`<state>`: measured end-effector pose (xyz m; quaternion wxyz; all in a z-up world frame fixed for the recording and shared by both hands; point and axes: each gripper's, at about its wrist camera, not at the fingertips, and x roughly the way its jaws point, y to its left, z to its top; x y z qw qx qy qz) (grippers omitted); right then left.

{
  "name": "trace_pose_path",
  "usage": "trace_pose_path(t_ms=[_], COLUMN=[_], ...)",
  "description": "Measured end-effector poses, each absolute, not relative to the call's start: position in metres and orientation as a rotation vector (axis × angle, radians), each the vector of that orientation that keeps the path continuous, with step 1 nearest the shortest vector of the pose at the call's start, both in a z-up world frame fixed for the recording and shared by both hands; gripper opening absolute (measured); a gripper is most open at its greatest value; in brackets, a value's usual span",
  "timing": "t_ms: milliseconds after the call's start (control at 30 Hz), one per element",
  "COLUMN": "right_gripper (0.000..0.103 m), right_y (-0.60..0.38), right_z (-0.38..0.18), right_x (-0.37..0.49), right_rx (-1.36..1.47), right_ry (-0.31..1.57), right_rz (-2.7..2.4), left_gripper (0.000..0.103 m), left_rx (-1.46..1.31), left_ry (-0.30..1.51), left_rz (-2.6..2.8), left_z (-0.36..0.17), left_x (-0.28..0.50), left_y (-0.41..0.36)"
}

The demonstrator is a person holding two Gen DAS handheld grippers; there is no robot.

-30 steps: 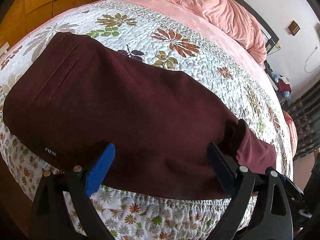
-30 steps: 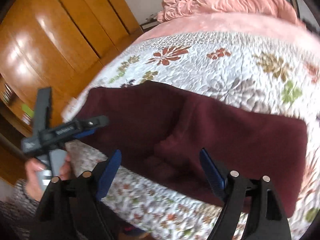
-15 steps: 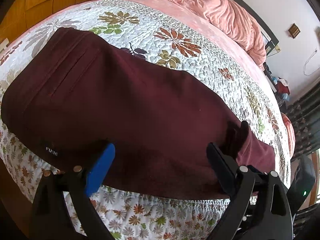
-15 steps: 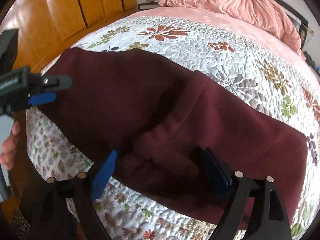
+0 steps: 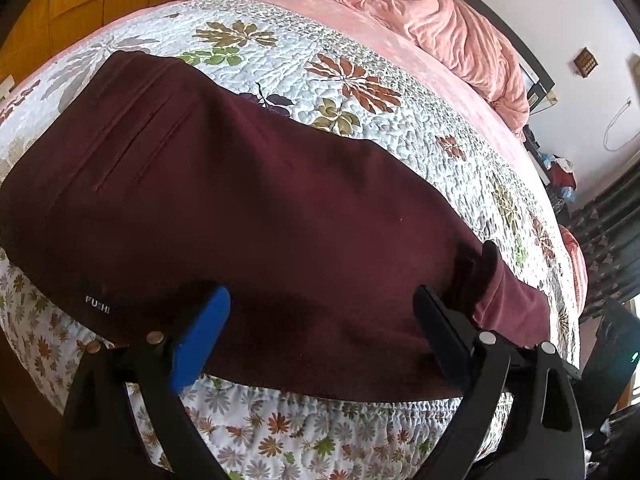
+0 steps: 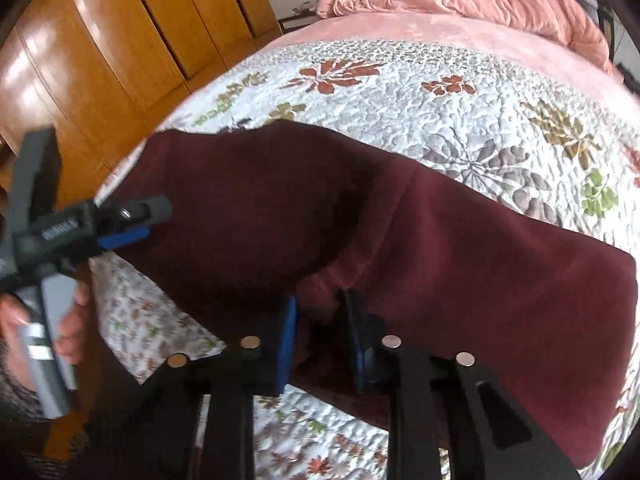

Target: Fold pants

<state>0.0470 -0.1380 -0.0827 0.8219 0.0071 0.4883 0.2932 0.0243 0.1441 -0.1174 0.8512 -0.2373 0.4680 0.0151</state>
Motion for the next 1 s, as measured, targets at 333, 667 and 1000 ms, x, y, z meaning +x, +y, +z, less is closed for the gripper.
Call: trace_pose_path(t_ms=[333, 667, 1000], right_gripper=[0.021, 0.058, 0.061], right_y=[-0.091, -0.094, -0.249], right_z=[-0.044, -0.079, -0.036], right_x=[0.054, 0.044, 0.058], right_rx=[0.069, 0.038, 0.193], right_ry=[0.992, 1.072, 0.98], right_rz=[0.827, 0.827, 0.539], left_gripper=[0.092, 0.092, 0.092], left_rx=[-0.541, -0.512, -0.377], left_ry=[0.957, 0.923, 0.925], left_rz=[0.058, 0.039, -0.252], left_z=[-0.109, -0.087, -0.066], left_x=[0.02, 0.029, 0.061], left_y=[0.161, 0.149, 0.026])
